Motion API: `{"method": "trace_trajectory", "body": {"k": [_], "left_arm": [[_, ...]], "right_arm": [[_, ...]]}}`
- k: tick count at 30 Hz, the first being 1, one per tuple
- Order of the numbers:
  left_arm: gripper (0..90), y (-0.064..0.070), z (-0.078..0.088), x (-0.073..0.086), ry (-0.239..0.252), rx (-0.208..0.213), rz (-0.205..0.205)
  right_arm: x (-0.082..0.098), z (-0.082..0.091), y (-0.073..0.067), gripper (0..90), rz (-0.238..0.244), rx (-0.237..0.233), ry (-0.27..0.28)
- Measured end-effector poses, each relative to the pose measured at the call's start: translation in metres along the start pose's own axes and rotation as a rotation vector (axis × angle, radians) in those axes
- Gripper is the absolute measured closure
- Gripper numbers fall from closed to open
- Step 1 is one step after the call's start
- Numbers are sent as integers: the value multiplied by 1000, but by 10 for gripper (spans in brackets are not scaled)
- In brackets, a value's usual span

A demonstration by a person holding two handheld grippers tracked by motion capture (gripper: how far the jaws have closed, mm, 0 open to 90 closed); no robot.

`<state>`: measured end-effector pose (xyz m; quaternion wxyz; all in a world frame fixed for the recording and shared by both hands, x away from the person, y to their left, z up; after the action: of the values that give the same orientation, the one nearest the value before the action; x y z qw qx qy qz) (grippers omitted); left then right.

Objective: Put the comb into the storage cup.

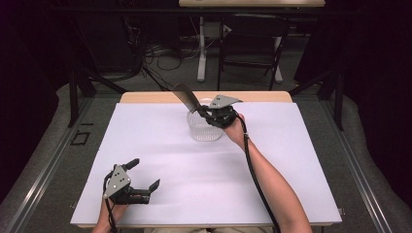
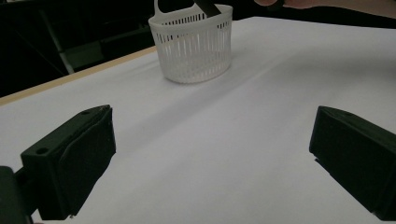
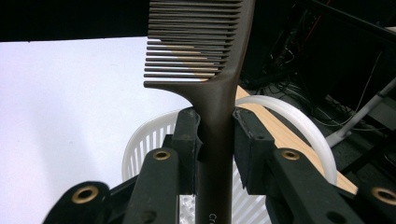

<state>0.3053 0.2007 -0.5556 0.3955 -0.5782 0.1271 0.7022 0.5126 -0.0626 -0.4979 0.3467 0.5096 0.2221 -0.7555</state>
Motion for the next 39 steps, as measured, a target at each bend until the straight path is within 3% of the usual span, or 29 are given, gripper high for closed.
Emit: {"method": "trace_trajectory", "body": {"k": [29, 39], "left_arm": [[8, 1, -1, 0, -1, 1, 1], [8, 0, 0, 0, -1, 0, -1]], "right_arm": [[9, -5, -2, 720, 25, -14, -96], [13, -7, -3, 678, 48, -2, -161]]}}
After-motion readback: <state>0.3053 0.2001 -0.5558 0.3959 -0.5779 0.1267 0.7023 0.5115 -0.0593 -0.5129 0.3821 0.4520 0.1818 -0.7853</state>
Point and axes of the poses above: each handheld gripper's, and its own axes: z roughly backward along the jaws, x roughly out of its underside, y roughly to its right, the point moved 5 cm from there along -z, roughly forward along the jaws, and after that the axes turned 12 degrees about -z, right-handed, at the moved point
